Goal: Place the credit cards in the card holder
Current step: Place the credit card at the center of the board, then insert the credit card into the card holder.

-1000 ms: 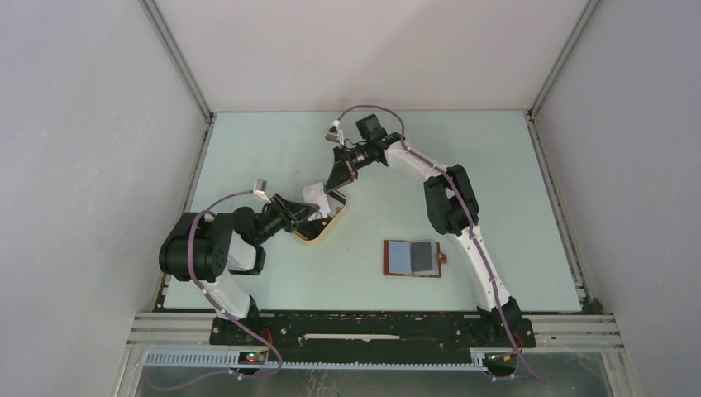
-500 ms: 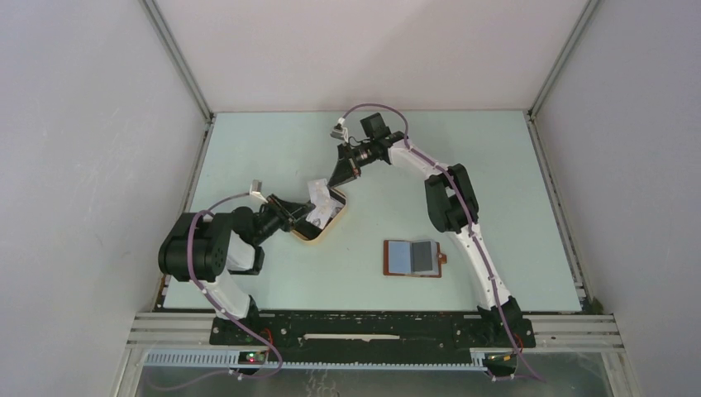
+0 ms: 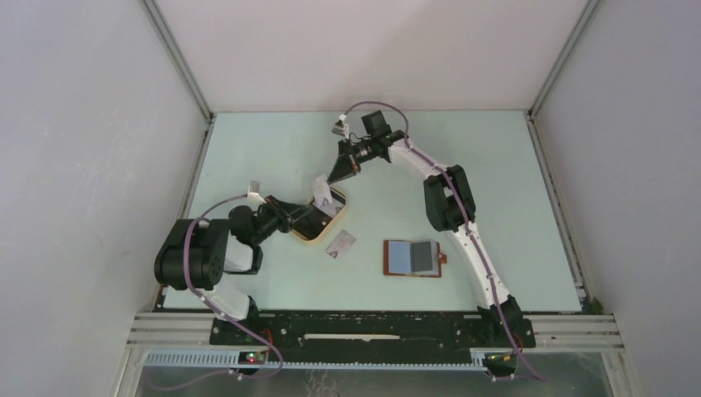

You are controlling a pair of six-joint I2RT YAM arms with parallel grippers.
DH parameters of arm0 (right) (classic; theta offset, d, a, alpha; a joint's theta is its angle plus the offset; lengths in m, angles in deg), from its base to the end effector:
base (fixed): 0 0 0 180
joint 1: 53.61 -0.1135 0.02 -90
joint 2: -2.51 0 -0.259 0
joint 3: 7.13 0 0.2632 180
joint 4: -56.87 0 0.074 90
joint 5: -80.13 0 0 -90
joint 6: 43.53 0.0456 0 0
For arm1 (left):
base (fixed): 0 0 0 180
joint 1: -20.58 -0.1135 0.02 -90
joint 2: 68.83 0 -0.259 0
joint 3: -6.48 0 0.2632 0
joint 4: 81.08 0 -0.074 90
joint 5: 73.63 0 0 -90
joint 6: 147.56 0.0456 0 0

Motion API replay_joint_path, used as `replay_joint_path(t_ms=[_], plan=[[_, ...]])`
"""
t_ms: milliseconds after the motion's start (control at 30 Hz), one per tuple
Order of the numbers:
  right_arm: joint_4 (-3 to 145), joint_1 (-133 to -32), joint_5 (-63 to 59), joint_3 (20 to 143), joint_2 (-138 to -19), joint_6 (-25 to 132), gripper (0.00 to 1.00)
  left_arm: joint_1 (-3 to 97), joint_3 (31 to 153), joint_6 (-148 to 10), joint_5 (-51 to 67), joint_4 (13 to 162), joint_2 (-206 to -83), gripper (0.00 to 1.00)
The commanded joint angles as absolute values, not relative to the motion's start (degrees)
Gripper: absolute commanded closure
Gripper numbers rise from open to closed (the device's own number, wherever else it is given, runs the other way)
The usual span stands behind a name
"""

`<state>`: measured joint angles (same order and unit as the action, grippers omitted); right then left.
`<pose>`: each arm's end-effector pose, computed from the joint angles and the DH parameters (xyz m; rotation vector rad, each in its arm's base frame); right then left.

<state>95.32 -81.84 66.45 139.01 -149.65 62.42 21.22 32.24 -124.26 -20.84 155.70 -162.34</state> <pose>0.4824 0.3093 0.1475 -0.9499 2.0950 1.9354 0.2435 -0.0303 0.1074 -0.5871 1.8606 -1.3863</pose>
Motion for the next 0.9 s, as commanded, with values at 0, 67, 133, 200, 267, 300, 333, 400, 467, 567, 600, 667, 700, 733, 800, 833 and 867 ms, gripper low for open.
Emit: replay_joint_path(t_ms=[0,67,133,200,267,300,333,400,467,567,600,667,700,733,800,833,867], plan=[[96.82,-81.59,66.63,141.88,-149.26,60.76,1.0,20.76,33.24,-119.94,-19.83,152.59,-158.02,0.84],[97.56,-81.56,66.48,141.77,-149.0,60.07,1.0,20.76,33.25,-118.7,-19.44,150.5,-156.71,0.82],[98.95,-81.69,66.0,141.75,-148.72,58.64,1.0,20.76,32.99,-117.84,-19.25,150.0,-155.1,0.81],[101.13,-81.88,65.46,141.4,-148.08,56.19,1.0,20.76,32.39,-116.73,-18.94,149.85,-153.33,0.8],[103.03,-82.2,65.15,140.33,-146.78,53.51,1.0,20.76,31.7,-115.5,-18.45,149.0,-151.1,0.79],[103.34,-82.37,65.08,139.42,-146.08,52.68,1.0,20.76,31.44,-114.65,-18.05,148.0,-149.76,0.78],[103.68,-82.55,64.93,138.59,-145.43,51.87,1.0,20.76,31.06,-113.75,-17.68,147.1,-148.38,0.78],[105.55,-82.89,64.56,137.55,-144.31,49.47,1.0,20.95,30.65,-111.82,-16.7,144.02,-145.2,0.77],[107.48,-83.33,64.18,136.71,-143.29,46.81,1.0,21.82,30.58,-108.77,-15.09,138.88,-141.08,0.75],[108.34,-83.86,63.64,134.99,-141.78,45.06,1.0,24.29,31.36,-103.06,-11.03,127.24,-133.34,0.72],[108.47,-83.99,63.55,134.64,-141.42,44.65,1.0,25.34,31.88,-100.79,-9.04,122.93,-130.3,0.7],[109.1,-84.18,63.29,134.25,-140.87,43.9,1.0,27.28,32.74,-97.2,-5.18,115.07,-124.59,0.66],[109.41,-84.27,63.22,134.08,-140.72,43.58,1.0,27.82,32.9,-96.16,-3.79,112.49,-122.03,0.63],[109.71,-84.4,62.87,133.85,-140.48,43.24,1.0,28.01,32.79,-95.72,-2.9,110.62,-119.97,0.61],[109.76,-84.62,62.07,133.31,-140.15,42.89,1.0,28.05,32.5,-95.08,-1.62,108.0,-116.35,0.58],[109.86,-84.64,61.89,133.07,-139.99,42.74,1.0,28.05,32.42,-94.74,-1.68,107.21,-115.5,0.57],[109.95,-84.71,61.78,132.86,-139.88,42.62,1.0,28.07,32.41,-94.52,-2.06,106.71,-115.12,0.56]])
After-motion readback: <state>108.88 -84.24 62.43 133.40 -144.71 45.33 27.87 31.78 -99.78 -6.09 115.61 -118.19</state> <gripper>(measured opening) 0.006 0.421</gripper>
